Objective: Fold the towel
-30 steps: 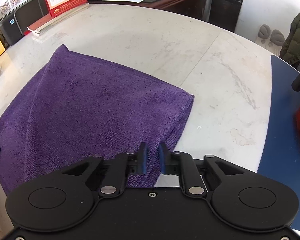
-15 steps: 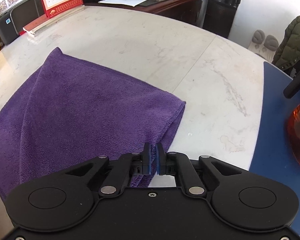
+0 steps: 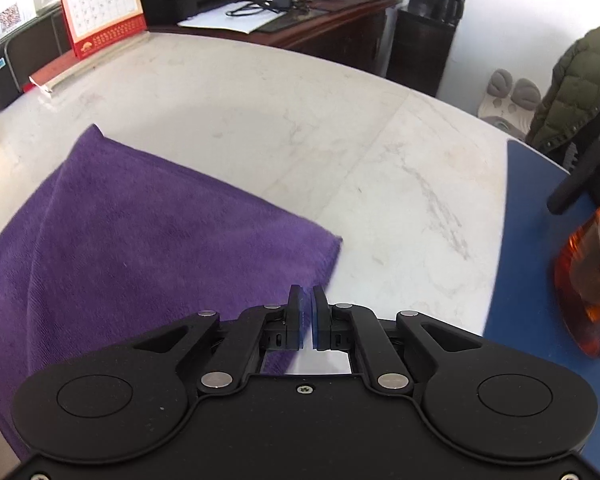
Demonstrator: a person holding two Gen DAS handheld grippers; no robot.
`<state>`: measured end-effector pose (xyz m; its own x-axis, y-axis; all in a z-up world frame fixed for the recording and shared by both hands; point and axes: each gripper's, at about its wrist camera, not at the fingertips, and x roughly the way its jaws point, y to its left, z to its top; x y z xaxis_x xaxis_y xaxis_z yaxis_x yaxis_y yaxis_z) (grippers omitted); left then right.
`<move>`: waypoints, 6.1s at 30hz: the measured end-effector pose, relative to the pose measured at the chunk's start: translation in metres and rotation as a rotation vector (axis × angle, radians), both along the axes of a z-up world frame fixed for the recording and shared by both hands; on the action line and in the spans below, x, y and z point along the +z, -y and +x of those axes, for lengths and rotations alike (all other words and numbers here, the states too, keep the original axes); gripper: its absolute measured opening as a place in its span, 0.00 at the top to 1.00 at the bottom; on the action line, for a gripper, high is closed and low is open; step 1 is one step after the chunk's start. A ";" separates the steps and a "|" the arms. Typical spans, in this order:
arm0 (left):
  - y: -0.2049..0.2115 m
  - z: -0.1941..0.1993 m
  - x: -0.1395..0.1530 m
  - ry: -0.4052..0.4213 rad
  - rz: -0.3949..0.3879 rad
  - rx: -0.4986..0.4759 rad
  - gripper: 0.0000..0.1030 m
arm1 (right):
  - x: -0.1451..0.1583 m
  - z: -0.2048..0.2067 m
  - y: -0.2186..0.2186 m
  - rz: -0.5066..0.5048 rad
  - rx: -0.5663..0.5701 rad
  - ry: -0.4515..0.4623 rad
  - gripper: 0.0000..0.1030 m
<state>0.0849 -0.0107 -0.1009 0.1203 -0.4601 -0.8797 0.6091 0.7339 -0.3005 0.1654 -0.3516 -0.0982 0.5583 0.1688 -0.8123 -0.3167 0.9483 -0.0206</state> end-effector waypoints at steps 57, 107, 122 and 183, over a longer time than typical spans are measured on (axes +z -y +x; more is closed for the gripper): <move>0.086 -0.019 -0.005 0.217 0.001 -0.551 0.72 | -0.021 0.032 -0.048 -0.119 0.276 -0.034 0.73; 0.086 -0.025 -0.006 0.296 0.082 -0.724 0.89 | -0.021 0.030 -0.048 -0.112 0.268 -0.025 0.72; 0.071 -0.023 -0.005 0.200 0.067 -0.684 0.96 | -0.021 0.031 -0.048 -0.108 0.268 -0.027 0.72; -0.040 0.038 -0.012 0.052 -0.068 -0.084 0.90 | -0.023 0.112 -0.191 -0.017 0.891 -0.045 0.73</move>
<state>0.1225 0.0291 -0.1134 0.1234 -0.5286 -0.8398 0.6833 0.6590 -0.3144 0.2778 -0.1609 -0.1209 0.1934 0.5126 -0.8365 -0.9370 0.3493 -0.0026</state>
